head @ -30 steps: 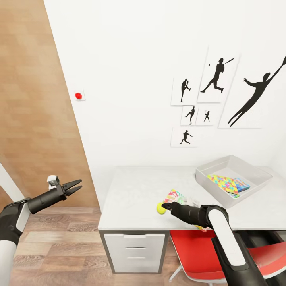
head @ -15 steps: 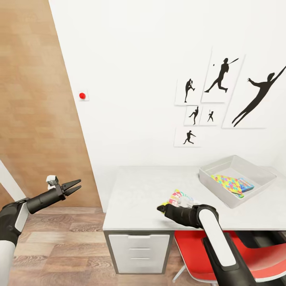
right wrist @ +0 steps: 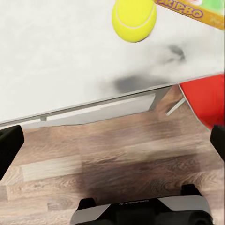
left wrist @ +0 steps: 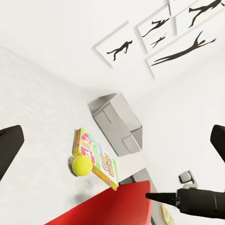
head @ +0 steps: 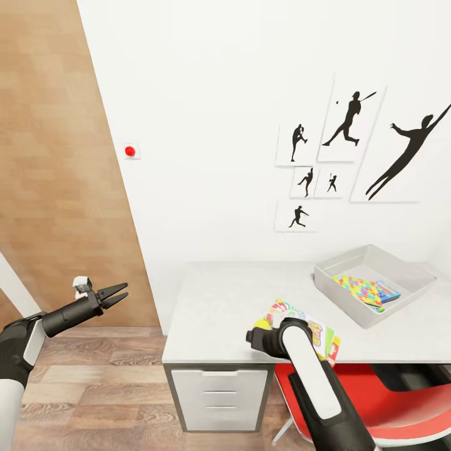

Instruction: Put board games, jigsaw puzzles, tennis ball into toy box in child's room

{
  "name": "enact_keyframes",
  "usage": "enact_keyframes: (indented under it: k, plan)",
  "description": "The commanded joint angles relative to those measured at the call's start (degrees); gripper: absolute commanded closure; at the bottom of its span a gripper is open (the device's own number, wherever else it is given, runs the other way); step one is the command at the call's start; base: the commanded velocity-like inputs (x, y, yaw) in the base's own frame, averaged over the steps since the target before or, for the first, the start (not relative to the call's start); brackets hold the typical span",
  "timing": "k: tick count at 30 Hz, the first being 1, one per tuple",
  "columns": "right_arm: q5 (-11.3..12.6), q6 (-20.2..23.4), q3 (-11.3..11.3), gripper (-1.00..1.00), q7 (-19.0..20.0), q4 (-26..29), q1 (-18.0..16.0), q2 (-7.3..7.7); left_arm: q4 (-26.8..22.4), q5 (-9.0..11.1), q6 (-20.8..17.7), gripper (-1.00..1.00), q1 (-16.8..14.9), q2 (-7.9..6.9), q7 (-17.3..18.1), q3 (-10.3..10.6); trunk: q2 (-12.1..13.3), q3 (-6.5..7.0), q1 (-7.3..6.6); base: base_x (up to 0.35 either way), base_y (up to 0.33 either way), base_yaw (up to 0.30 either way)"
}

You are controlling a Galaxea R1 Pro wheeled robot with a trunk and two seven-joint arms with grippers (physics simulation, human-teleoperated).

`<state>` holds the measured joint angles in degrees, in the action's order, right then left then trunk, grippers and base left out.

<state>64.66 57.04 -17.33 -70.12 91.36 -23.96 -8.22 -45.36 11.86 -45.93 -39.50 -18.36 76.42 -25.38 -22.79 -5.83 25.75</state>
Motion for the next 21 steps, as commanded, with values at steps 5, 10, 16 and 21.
enact_keyframes:
  k: [5, 10, 16, 21]
  plan:
    - [0.47, -1.73, -1.15, -1.00, -3.56, 0.05, -0.37, -0.06, 0.01, 0.09, -0.56, -1.00, -0.05, -0.01, 0.13, -0.02, -0.13, -0.13, 0.04, 0.000, 0.028, 0.000]
    - [0.47, -3.06, -1.55, -1.00, -4.36, 0.05, -0.45, 0.22, 0.01, 0.04, -0.56, -1.00, -0.05, -0.04, 0.06, -0.02, -0.13, -0.13, 0.04, 0.034, 0.156, 0.000]
    - [0.45, -3.84, -1.64, -1.00, -4.48, 0.05, -0.47, 0.42, 0.01, 0.02, -0.56, -1.00, -0.05, -0.03, 0.06, -0.02, -0.13, -0.13, 0.04, 0.018, 0.056, 0.000]
    - [0.39, -6.88, -1.76, -1.00, -4.21, 0.05, -0.47, 0.60, 0.01, 0.01, -0.54, -1.00, -0.05, -0.06, 0.04, -0.02, -0.13, -0.13, 0.04, 0.003, 0.029, 0.000]
